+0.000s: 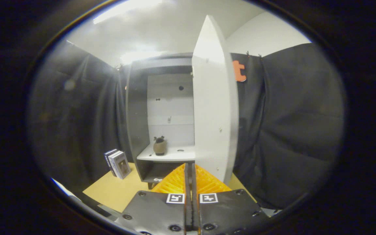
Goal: Open the shoe cabinet door, grab the shoes and put them into the shoe cabinet, then close the shoe cabinet door.
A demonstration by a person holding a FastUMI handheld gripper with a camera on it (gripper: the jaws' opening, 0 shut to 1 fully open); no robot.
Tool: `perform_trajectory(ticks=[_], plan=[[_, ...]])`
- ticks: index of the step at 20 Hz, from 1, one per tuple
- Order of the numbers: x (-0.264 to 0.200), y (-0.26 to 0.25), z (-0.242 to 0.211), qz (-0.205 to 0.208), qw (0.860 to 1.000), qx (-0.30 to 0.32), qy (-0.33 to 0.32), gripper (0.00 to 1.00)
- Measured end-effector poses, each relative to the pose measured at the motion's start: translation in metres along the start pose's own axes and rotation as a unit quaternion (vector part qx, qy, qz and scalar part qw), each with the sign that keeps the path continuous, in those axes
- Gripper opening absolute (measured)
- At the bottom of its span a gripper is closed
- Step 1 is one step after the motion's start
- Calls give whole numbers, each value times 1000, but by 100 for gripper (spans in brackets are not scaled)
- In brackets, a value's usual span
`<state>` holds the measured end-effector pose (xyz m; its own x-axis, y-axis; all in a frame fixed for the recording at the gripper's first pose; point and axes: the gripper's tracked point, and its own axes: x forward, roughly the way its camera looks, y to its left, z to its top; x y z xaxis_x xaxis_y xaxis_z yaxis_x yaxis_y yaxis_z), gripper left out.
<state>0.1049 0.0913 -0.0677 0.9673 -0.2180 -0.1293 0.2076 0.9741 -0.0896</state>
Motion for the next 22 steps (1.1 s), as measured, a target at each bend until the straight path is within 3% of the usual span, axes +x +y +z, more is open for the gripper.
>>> perform_trajectory(ticks=[9, 10, 12, 16, 22], plan=[[3, 61, -77, 19, 991, 36, 130, 17], [5, 66, -89, 18, 988, 37, 149, 31], [5, 73, -111, 13, 982, 43, 185, 34], [8, 85, -167, -9, 960, 71, 269, 39], [-3, 81, -224, -26, 922, 52, 383, 38]])
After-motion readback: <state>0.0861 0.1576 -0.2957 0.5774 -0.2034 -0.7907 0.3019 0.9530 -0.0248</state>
